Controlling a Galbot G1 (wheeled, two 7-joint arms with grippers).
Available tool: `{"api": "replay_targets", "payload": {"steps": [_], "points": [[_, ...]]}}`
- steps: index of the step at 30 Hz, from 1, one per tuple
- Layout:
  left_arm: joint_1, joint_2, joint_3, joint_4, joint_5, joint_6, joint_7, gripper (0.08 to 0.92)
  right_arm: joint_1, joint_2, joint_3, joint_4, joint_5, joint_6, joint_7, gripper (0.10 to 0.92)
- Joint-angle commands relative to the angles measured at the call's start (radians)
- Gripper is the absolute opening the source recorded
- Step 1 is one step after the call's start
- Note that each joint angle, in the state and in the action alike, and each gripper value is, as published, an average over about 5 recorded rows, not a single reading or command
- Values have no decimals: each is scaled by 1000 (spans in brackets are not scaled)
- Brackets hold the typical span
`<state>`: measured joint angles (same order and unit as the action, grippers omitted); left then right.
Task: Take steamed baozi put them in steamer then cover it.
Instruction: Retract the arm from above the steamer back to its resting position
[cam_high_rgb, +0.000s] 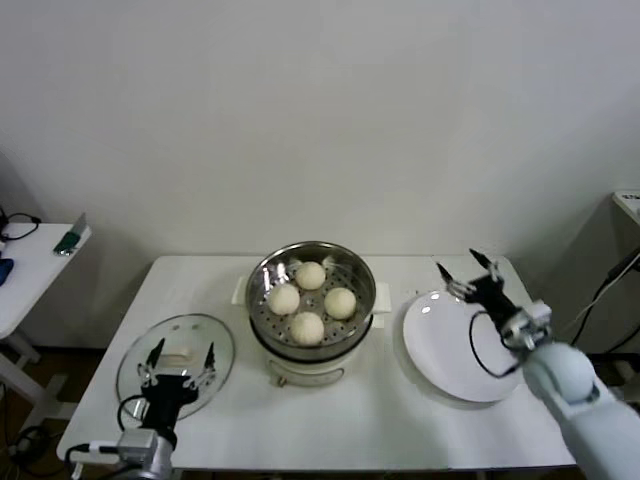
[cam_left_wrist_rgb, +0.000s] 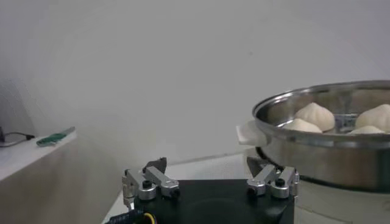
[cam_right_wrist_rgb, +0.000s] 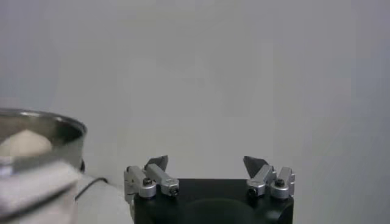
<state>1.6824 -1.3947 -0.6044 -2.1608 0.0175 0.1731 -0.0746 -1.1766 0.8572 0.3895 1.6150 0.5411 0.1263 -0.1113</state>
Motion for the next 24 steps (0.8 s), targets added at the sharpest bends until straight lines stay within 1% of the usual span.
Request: {"api": "replay_targets", "payload": {"steps": [1,4,7,9,11,15,17,20,24], "points": [[-6,4,3,14,47,-14,-12,823,-393,255,297,22,-186,315,-12,823],[-9,19,-5,23,86,-20,-22,823,-422,310,273,44,-217,321,-13,823],[-17,52,-19,51,220,-58,-36,823,-438,354,251,52,-235,331,-13,823],[-17,91,-33,81,361,-98,-79,823,-441,375,240,45,-240,340,-14,823],[-14,134,-50,122,502,-141,-143,823,-438,391,230,30,-245,353,-15,823],[-18,193,-75,250,785,-216,-265,823,-426,403,220,9,-247,367,-12,823],[-34,200,-74,332,932,-222,-320,823,-422,403,220,12,-246,364,-11,823],[-70,189,-63,448,1126,-203,-385,823,-418,402,223,27,-245,353,-9,823],[-114,167,-56,559,1251,-172,-411,823,-410,402,225,38,-246,342,-6,823]]}}
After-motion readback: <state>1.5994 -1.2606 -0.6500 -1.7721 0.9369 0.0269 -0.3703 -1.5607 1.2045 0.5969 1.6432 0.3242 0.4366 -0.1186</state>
